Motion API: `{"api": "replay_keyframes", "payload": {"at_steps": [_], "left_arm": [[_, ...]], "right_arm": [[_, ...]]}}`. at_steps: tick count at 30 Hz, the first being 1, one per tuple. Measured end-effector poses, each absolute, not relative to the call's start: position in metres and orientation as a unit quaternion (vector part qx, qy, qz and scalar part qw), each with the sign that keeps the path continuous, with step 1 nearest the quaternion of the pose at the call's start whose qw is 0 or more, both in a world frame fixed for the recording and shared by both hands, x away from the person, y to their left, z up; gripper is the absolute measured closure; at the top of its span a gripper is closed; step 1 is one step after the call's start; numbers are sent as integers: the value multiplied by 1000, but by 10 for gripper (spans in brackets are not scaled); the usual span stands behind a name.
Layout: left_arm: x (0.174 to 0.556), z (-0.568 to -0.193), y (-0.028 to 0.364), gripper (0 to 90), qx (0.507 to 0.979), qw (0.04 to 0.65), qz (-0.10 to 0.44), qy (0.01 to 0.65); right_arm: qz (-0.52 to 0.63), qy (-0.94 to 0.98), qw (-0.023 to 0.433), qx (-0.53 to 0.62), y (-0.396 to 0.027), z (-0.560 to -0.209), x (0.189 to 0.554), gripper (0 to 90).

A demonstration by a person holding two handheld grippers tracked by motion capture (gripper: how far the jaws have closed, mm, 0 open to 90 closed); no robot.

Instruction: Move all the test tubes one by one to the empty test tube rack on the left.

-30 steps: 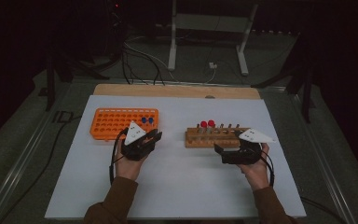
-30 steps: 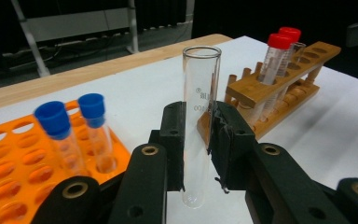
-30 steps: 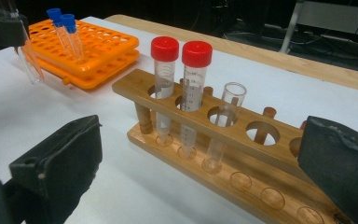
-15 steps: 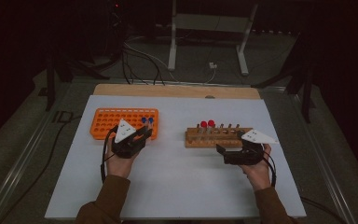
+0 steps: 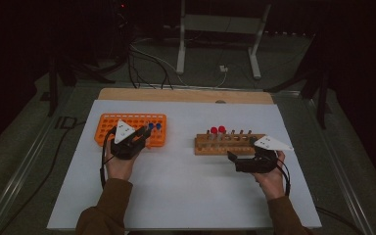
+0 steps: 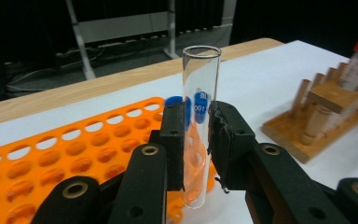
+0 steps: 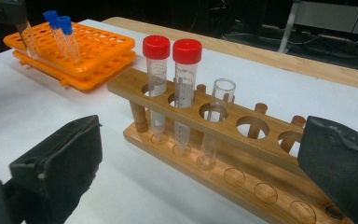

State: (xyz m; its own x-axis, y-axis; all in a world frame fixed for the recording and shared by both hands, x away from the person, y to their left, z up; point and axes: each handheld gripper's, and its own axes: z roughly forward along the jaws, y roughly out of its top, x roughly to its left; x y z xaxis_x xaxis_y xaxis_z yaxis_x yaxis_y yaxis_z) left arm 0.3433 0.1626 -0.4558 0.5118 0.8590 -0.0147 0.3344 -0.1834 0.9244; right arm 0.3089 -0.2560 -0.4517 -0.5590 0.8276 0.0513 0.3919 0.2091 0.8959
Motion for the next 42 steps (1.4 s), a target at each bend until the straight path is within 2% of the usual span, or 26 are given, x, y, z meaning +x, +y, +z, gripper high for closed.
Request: {"api": "replay_keyframes", "payload": {"at_steps": [18, 42], "left_arm": [[366, -466, 167, 755, 698, 474, 288, 453], [370, -493, 161, 757, 740, 419, 267, 454]], "right_arm": [[477, 745, 224, 409, -255, -453, 309, 0], [477, 746, 221, 408, -254, -454, 309, 0]]}}
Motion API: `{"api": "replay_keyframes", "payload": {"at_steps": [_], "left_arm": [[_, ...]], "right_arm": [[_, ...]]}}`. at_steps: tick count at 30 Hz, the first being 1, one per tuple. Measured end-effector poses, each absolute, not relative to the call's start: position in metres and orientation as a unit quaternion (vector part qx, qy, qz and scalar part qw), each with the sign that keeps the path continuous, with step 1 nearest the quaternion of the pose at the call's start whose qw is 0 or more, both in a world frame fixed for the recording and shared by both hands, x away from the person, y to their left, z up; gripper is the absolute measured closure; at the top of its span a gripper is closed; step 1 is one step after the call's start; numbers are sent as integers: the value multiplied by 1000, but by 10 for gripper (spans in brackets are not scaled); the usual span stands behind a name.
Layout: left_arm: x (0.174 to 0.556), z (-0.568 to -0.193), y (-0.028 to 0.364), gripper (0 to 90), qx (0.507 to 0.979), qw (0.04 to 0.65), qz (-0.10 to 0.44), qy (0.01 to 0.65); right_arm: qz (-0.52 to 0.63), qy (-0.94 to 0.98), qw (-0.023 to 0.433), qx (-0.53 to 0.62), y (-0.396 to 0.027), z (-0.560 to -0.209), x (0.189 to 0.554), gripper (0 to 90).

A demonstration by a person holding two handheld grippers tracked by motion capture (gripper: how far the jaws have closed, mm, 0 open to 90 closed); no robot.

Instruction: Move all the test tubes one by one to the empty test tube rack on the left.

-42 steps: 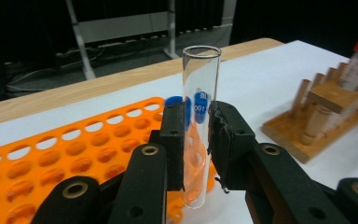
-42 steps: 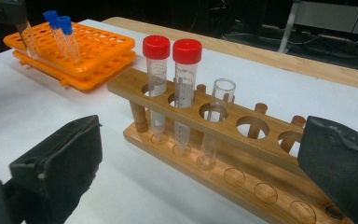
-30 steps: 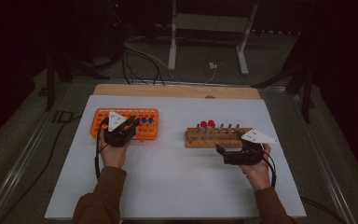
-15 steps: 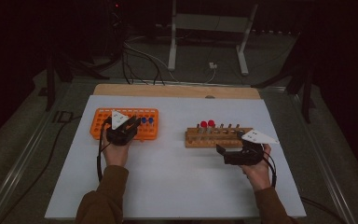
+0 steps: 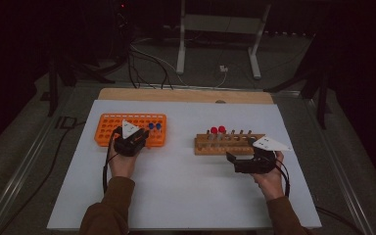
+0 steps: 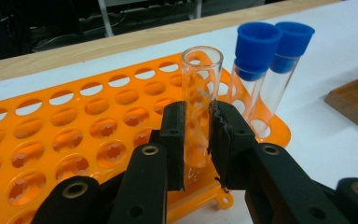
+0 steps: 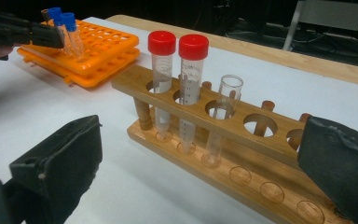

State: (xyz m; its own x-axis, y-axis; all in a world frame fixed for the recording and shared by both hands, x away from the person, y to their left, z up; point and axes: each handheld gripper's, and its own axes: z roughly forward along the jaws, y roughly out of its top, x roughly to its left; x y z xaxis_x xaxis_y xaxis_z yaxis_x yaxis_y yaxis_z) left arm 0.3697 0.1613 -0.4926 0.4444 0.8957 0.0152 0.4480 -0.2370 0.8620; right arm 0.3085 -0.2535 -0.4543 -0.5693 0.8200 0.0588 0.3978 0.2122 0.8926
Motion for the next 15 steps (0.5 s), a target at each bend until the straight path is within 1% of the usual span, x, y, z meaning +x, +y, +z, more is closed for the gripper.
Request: {"api": "replay_keyframes", "payload": {"at_steps": [15], "left_arm": [[370, -495, 158, 761, 753, 399, 264, 451]], "right_arm": [[476, 748, 221, 407, -252, -455, 309, 0]]}}
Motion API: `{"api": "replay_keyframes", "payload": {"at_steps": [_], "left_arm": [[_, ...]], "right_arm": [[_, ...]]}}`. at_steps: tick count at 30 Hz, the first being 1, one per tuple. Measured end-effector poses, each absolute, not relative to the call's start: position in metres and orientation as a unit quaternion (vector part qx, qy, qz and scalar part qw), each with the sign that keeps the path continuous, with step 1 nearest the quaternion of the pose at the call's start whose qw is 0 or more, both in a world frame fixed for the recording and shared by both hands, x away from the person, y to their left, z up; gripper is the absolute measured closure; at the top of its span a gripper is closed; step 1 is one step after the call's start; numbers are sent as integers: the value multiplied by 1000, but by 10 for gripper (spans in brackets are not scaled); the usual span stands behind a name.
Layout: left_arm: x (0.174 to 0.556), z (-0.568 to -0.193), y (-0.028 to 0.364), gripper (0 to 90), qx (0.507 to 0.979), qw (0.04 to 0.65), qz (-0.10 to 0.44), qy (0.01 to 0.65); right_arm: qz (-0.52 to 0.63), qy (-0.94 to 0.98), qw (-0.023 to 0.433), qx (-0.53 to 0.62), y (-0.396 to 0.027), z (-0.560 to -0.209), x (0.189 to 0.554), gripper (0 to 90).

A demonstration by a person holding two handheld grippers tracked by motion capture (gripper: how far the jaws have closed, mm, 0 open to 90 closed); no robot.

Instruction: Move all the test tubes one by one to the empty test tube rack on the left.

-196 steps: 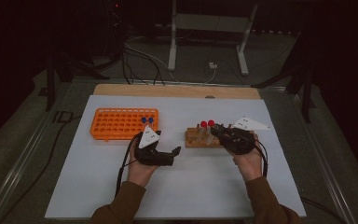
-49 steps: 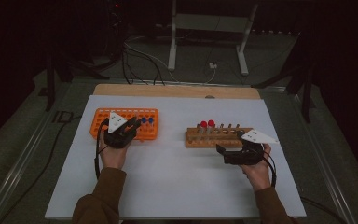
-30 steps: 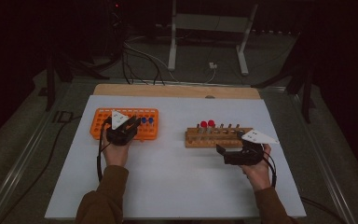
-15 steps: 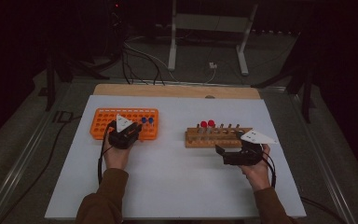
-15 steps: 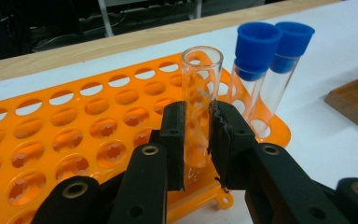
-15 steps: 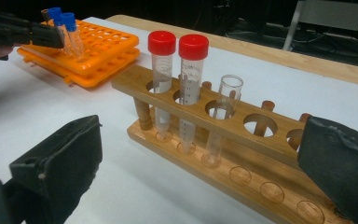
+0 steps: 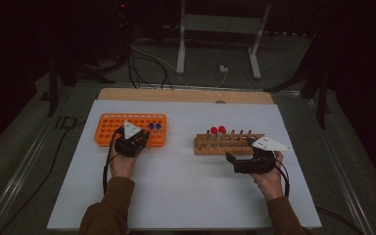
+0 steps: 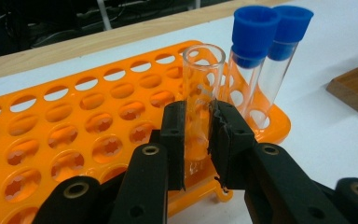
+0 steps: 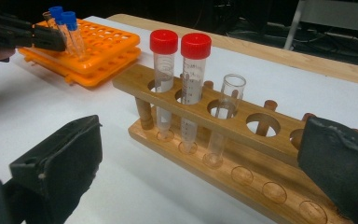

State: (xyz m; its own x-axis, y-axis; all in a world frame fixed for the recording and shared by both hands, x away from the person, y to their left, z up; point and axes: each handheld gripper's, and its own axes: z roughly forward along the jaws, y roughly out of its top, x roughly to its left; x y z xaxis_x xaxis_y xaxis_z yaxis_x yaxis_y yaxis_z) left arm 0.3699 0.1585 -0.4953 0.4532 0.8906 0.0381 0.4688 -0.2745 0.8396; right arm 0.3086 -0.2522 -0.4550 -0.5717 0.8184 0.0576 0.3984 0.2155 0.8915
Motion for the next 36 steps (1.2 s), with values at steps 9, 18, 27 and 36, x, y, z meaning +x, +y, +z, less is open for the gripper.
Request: {"api": "replay_keyframes", "payload": {"at_steps": [9, 18, 27, 36], "left_arm": [[369, -497, 163, 672, 742, 411, 250, 466], [358, -486, 170, 405, 719, 448, 239, 474], [342, -472, 165, 128, 708, 482, 221, 467], [323, -462, 157, 4, 712, 505, 209, 441]], "right_arm": [[476, 748, 220, 407, -253, -455, 309, 0], [477, 747, 221, 406, -253, -453, 309, 1], [479, 744, 224, 408, -251, -446, 314, 50], [473, 745, 227, 412, -248, -441, 323, 115]]}}
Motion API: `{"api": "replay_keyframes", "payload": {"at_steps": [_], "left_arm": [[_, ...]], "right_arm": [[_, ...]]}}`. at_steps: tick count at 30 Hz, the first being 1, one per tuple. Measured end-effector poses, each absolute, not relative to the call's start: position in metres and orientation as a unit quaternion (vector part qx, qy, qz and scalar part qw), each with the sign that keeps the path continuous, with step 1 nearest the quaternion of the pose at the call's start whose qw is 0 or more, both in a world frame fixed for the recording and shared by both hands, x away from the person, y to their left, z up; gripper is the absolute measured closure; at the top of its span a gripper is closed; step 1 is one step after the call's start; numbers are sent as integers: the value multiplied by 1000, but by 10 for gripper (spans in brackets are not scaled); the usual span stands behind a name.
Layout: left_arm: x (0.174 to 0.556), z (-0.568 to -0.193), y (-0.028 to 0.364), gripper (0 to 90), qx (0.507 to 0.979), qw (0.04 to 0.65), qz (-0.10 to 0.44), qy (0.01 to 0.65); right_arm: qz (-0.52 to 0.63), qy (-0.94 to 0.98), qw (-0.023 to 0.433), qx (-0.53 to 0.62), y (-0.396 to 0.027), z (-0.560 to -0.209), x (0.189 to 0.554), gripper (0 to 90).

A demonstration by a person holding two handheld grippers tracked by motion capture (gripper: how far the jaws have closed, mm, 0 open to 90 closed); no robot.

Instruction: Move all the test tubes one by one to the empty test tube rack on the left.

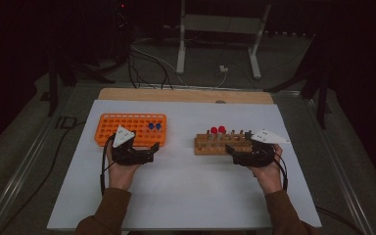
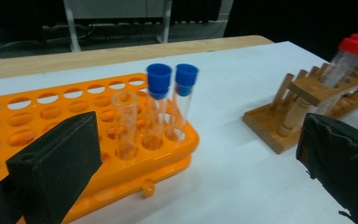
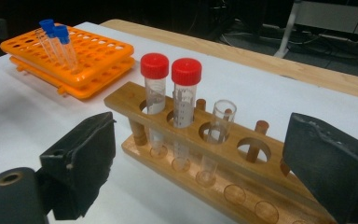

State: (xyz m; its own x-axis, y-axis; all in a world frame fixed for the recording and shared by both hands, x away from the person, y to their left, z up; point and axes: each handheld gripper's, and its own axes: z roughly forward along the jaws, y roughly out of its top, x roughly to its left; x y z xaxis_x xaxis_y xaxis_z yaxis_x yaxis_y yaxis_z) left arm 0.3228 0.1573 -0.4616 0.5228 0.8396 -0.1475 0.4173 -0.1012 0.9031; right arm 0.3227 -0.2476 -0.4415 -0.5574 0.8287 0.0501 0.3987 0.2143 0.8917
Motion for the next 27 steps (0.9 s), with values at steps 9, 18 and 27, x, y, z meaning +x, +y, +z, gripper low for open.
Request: {"api": "replay_keyframes", "payload": {"at_steps": [9, 18, 27], "left_arm": [[307, -459, 158, 4, 712, 507, 222, 432], [299, -461, 160, 3, 711, 509, 223, 431], [298, -465, 161, 3, 709, 506, 223, 437]], "right_arm": [[465, 745, 225, 422, -244, -441, 335, 220], [456, 743, 231, 433, -241, -446, 346, 511], [445, 746, 225, 441, -236, -456, 358, 658]]}}
